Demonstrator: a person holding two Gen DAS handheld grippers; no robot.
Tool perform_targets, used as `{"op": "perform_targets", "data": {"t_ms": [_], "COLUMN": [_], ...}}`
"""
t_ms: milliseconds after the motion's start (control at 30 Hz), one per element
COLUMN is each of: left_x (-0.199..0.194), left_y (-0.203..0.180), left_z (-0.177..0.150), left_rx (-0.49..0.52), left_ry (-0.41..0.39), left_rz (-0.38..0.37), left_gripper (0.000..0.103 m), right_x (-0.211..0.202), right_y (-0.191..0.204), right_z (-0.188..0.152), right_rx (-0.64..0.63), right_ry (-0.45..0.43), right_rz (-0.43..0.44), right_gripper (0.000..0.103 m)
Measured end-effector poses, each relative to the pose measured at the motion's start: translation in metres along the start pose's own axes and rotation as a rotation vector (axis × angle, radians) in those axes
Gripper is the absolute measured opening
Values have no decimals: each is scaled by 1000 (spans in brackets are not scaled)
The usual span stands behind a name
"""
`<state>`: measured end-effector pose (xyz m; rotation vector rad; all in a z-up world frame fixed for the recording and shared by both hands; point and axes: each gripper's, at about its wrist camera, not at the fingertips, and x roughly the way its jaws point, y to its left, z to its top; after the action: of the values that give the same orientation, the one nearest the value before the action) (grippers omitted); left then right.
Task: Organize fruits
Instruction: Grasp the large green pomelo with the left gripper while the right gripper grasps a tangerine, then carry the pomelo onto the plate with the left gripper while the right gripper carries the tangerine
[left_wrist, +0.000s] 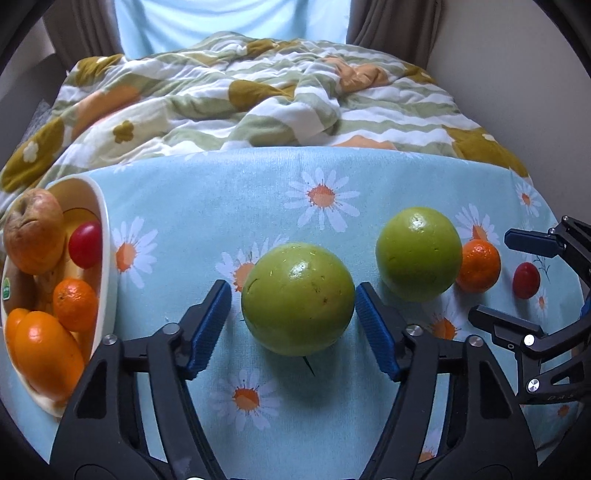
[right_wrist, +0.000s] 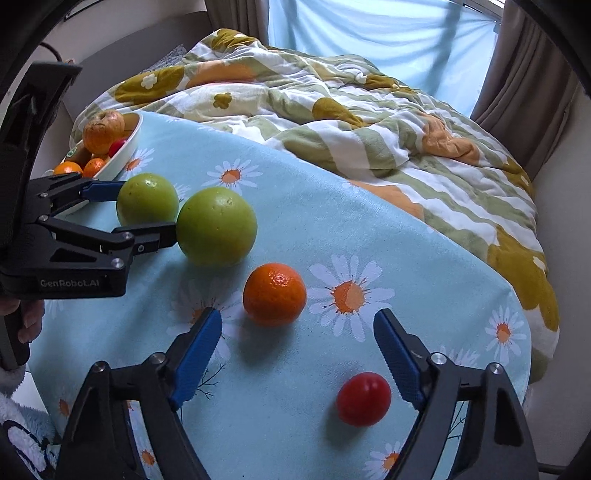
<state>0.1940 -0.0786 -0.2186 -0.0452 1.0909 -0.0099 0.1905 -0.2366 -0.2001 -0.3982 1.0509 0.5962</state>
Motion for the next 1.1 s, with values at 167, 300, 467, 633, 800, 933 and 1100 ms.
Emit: {"op": "perform_targets", "data": {"t_ms": [167,300,467,633,800,933,1100], "left_x": [0,-1,-6,-8,-9,-11,-19], "left_y": [-7,-7,-5,-2,0,2,3], "left_z": [-2,-3,-10,-16,-20,-22,-27], "left_rx": [45,38,27,4,-6,-13,-20], "left_ry": [-9,-6,4,3,-1,2,0], "left_rz": [27,32,38,36,36,34,24], "left_gripper": [60,60,60,60,60,60,60], "right_x": [7,10,13,16,16,14,8], "right_y": [3,3,6,7,7,9,13], "right_z": [-1,2,2,3,4,4,4], "right_rx": [-18,-32,-47,-41,-54,-62,-64], "right_ry": [-1,-4,-10,-16,-26,-34,-46], "right_rz": [16,26,41,41,43,41,40], "right_gripper": [72,66,62,58,50,34,34]}}
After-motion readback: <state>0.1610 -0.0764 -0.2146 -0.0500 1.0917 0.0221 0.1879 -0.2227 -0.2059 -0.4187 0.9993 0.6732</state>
